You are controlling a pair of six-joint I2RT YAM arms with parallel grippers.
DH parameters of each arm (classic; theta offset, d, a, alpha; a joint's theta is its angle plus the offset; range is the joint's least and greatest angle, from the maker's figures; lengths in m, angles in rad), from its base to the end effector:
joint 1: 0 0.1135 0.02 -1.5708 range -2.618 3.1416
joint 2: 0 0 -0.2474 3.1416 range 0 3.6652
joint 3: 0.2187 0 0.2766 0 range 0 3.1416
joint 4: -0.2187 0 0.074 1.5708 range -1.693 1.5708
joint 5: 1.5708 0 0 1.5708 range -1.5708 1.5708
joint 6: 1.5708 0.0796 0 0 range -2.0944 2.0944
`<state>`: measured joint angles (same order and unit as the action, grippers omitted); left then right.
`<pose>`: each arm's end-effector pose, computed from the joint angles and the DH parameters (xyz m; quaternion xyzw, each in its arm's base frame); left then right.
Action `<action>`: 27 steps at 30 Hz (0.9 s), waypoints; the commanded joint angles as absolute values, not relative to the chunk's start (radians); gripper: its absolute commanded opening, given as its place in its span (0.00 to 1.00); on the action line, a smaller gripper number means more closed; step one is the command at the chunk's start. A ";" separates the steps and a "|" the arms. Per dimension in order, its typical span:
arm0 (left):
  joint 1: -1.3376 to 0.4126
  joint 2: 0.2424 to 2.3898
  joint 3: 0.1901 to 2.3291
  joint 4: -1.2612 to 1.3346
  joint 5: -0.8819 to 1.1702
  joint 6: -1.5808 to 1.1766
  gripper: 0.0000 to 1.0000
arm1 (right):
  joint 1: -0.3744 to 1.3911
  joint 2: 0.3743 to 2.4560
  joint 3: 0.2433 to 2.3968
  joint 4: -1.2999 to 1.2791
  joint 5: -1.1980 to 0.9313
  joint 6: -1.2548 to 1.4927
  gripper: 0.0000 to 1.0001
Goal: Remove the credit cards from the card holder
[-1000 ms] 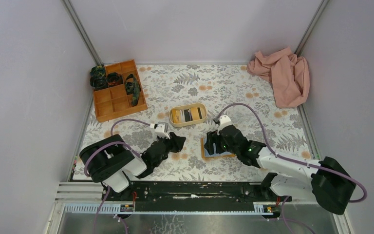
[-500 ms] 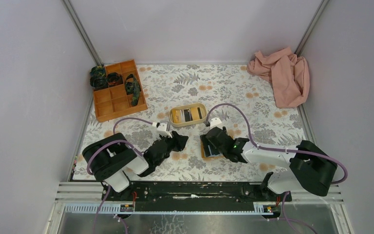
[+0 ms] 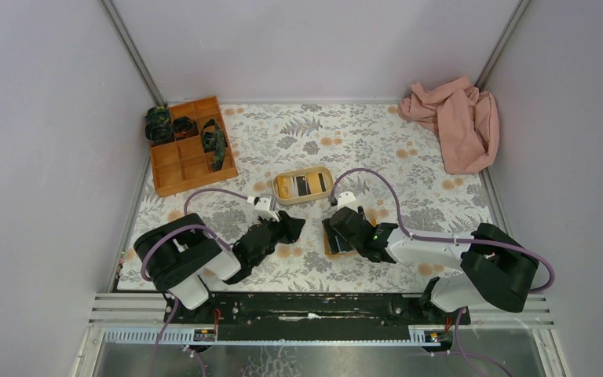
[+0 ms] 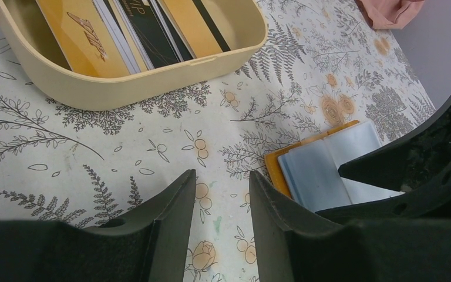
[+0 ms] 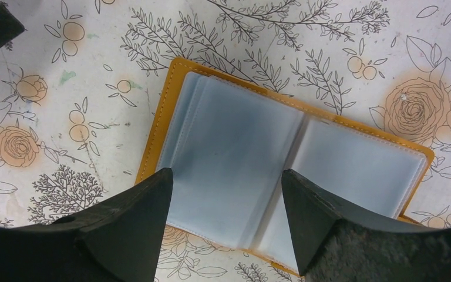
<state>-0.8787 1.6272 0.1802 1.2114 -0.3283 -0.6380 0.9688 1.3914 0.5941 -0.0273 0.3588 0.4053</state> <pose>0.1934 -0.1931 0.0651 -0.0074 0.7813 -0.3269 0.5317 0.1976 0.2382 0.0966 -0.1923 0.8982 0.0990 0.3827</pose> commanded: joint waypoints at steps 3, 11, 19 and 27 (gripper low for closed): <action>-0.874 1.640 0.198 1.232 -0.332 -0.629 0.46 | 0.993 1.432 0.637 -0.034 0.395 0.419 0.75; -0.875 1.641 0.203 1.228 -0.328 -0.628 0.46 | 0.997 1.453 0.634 -0.032 0.405 0.431 0.76; -0.874 1.641 0.203 1.227 -0.325 -0.629 0.46 | 0.997 1.431 0.623 -0.039 0.427 0.474 0.56; -0.874 1.643 0.204 1.226 -0.323 -0.629 0.46 | 0.996 1.372 0.607 -0.033 0.422 0.504 0.41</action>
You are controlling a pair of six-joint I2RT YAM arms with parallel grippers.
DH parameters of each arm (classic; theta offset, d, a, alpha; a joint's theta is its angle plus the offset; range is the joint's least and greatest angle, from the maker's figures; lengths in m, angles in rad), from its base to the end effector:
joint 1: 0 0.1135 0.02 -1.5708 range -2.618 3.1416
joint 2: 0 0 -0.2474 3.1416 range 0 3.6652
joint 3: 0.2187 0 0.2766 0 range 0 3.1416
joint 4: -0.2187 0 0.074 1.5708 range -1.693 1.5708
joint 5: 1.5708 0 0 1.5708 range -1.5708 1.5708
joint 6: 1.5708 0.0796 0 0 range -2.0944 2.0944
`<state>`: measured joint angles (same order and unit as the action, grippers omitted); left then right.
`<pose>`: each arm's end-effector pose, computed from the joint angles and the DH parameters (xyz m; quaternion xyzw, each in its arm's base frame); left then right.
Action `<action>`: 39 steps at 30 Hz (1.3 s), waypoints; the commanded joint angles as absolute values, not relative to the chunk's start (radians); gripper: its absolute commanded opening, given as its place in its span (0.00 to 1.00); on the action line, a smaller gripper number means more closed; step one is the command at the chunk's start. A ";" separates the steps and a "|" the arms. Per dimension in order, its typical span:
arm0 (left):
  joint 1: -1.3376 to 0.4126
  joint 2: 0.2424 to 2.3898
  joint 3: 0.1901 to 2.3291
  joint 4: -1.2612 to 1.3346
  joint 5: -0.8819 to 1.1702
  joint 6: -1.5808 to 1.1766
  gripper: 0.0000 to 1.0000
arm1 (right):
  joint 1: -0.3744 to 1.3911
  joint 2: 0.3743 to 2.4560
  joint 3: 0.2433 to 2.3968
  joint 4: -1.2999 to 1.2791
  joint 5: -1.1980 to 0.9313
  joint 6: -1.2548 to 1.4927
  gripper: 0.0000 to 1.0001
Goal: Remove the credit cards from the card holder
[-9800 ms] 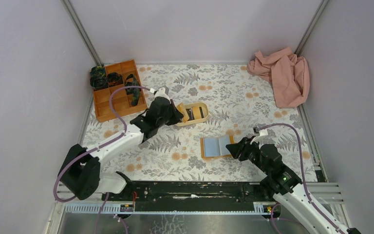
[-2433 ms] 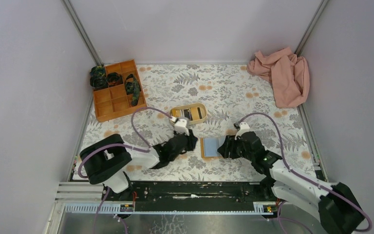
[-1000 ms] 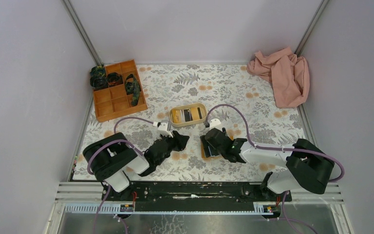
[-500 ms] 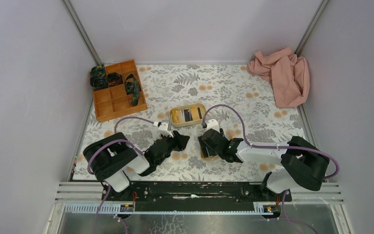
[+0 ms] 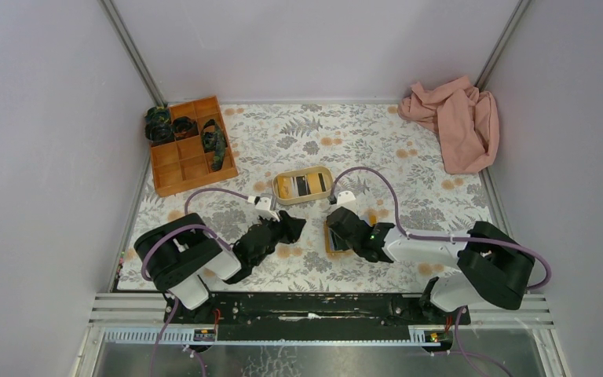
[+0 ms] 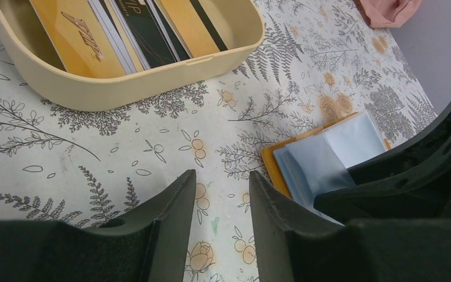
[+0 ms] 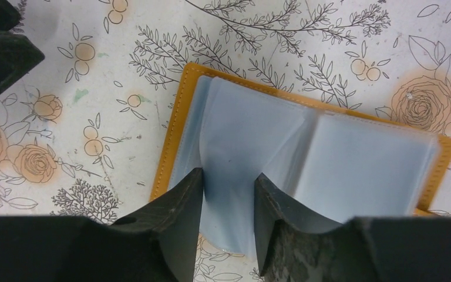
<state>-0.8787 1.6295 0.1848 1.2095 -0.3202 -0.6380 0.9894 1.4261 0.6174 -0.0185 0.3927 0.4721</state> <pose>0.1938 -0.1945 0.0653 -0.0049 0.7814 -0.3296 0.5299 0.1979 0.2457 0.0958 -0.1652 0.9015 0.1025 0.3867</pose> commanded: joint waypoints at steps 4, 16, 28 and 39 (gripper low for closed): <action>-0.874 1.645 0.206 1.223 -0.321 -0.629 0.46 | 0.996 1.316 0.583 -0.007 0.411 0.507 0.40; -0.875 1.675 0.249 1.209 -0.224 -0.596 0.43 | 0.994 1.180 0.508 0.015 0.431 0.528 0.47; -1.044 1.731 0.522 0.898 -0.227 -0.540 0.34 | 0.983 1.065 0.442 0.012 0.426 0.557 0.46; -1.094 1.830 0.548 0.878 -0.295 -0.600 0.02 | 0.976 0.971 0.387 0.016 0.426 0.564 0.47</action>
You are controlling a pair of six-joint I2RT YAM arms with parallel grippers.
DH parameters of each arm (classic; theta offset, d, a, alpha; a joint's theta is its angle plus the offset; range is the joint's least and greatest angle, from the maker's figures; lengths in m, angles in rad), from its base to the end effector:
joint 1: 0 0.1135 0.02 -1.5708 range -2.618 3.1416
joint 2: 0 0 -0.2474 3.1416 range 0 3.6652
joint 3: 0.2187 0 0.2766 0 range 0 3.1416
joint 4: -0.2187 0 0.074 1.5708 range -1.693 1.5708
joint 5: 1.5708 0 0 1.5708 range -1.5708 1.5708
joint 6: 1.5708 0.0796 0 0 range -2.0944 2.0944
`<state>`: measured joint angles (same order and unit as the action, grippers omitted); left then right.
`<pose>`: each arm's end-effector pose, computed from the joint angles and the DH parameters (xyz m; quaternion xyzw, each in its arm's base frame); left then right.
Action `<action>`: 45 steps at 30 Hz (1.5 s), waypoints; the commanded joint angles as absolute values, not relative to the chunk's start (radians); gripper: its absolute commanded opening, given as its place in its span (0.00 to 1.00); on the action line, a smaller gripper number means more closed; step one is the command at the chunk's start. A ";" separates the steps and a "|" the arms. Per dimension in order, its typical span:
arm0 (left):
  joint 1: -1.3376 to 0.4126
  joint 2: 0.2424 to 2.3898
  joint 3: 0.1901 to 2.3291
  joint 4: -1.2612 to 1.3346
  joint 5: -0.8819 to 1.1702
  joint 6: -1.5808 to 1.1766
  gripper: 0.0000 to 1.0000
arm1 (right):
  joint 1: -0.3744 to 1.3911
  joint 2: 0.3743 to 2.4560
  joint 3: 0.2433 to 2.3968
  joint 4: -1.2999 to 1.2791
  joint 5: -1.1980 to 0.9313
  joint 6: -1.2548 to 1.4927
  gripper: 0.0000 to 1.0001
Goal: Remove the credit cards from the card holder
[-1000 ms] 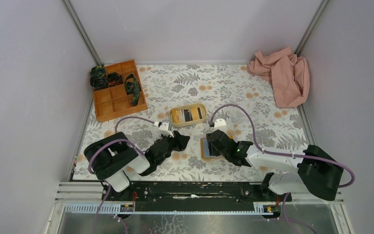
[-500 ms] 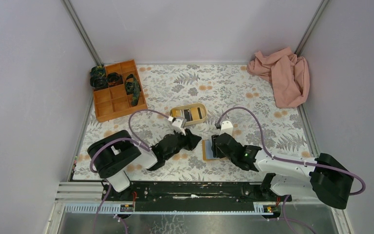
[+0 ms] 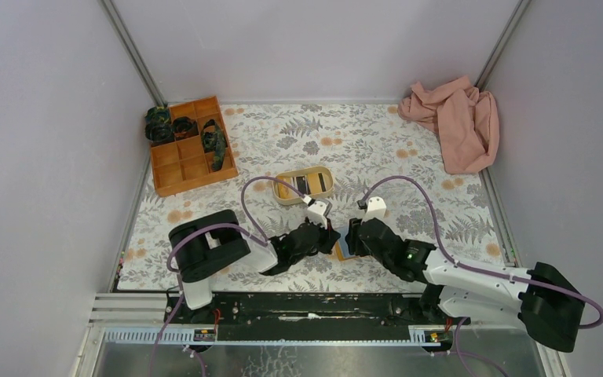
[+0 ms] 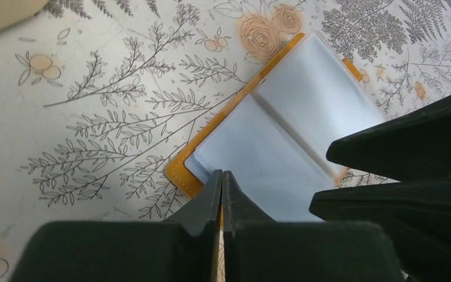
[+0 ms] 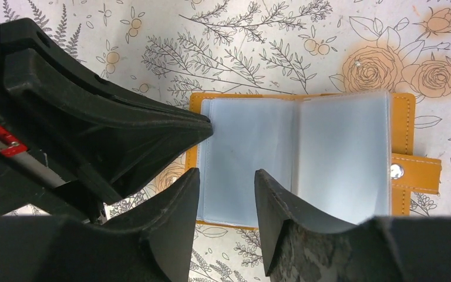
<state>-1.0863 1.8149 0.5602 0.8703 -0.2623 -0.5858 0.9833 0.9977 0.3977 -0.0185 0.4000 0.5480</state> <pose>0.1862 -0.3095 0.0590 0.1328 0.8145 -0.3385 0.4520 0.1714 0.2014 0.1330 -0.0992 0.8702 0.1840 0.4462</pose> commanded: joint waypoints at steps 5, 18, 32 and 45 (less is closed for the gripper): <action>-1.096 1.799 0.497 0.952 -0.302 -0.590 0.00 | 0.970 0.981 0.377 0.017 0.427 0.554 0.48; -1.009 1.774 0.315 1.219 -0.333 -0.618 0.44 | 0.970 1.164 0.444 0.015 0.380 0.498 0.71; -1.003 1.781 0.295 1.235 -0.352 -0.641 0.44 | 0.971 1.233 0.466 -0.005 0.338 0.486 0.76; -1.002 1.787 0.288 1.267 -0.331 -0.631 0.45 | 0.970 1.247 0.468 -0.064 0.403 0.543 0.34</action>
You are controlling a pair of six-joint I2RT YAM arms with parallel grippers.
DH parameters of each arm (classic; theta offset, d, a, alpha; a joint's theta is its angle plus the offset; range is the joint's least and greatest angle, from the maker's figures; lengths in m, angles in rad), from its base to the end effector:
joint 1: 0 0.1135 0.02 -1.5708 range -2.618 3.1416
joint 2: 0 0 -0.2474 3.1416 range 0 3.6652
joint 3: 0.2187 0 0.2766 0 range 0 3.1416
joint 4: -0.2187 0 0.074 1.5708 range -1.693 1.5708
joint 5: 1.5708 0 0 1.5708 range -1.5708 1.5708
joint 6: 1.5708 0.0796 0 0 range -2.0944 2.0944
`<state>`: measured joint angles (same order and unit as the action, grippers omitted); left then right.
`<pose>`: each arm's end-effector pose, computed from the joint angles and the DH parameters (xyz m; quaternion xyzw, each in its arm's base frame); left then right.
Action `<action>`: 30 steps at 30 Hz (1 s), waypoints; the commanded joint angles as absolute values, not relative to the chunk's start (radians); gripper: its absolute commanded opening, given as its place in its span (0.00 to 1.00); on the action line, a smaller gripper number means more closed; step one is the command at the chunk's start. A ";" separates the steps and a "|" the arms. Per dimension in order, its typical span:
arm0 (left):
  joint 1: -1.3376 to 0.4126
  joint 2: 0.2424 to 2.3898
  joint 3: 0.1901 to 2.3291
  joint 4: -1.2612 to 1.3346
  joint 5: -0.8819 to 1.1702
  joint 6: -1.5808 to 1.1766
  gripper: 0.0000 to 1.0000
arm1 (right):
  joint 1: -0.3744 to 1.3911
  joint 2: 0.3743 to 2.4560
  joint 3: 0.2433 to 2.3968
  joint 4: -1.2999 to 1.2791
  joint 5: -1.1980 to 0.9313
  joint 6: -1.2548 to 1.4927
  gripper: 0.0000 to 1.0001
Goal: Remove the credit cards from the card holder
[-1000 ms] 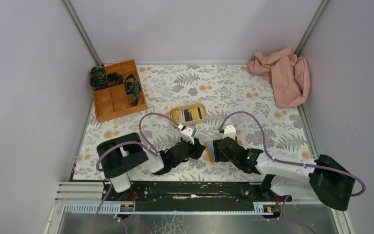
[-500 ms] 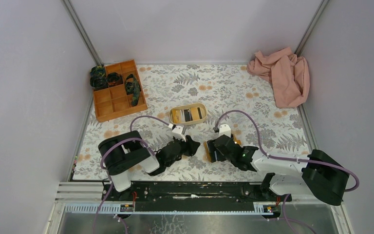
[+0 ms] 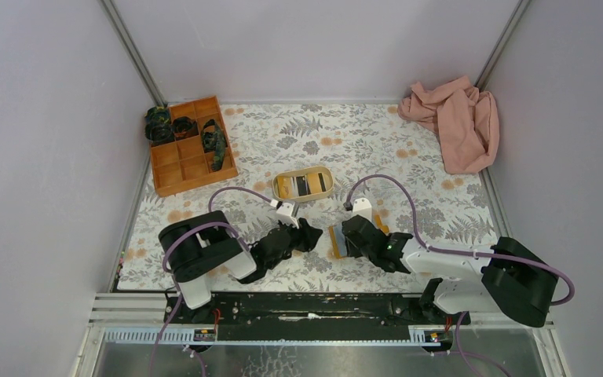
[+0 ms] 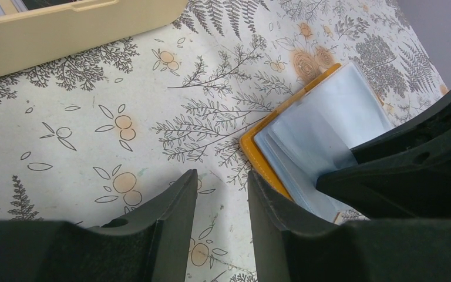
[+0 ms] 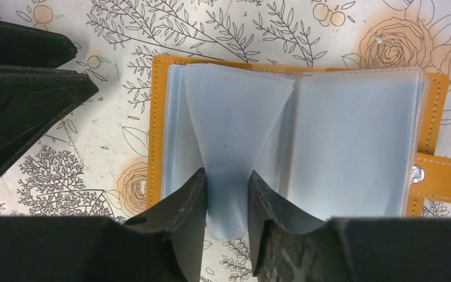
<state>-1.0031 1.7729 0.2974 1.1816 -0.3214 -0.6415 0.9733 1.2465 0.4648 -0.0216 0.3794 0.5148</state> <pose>0.1815 -0.2379 0.0495 0.0487 0.7969 -0.3436 0.4945 0.1807 0.2131 0.0939 -0.1382 0.9029 0.1204 0.3889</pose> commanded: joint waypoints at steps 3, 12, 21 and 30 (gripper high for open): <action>-1.002 1.790 0.287 1.276 -0.321 -0.628 0.45 | 0.970 1.204 0.451 -0.038 0.381 0.550 0.28; -0.990 1.851 0.296 1.401 -0.086 -0.668 0.45 | 0.956 1.060 0.410 0.017 0.280 0.578 0.24; -1.035 1.963 0.306 1.591 -0.040 -0.802 0.33 | 0.920 1.019 0.335 0.099 0.150 0.634 0.28; -1.064 1.984 0.367 1.473 -0.089 -0.763 0.24 | 0.900 0.913 0.247 0.175 0.099 0.699 0.29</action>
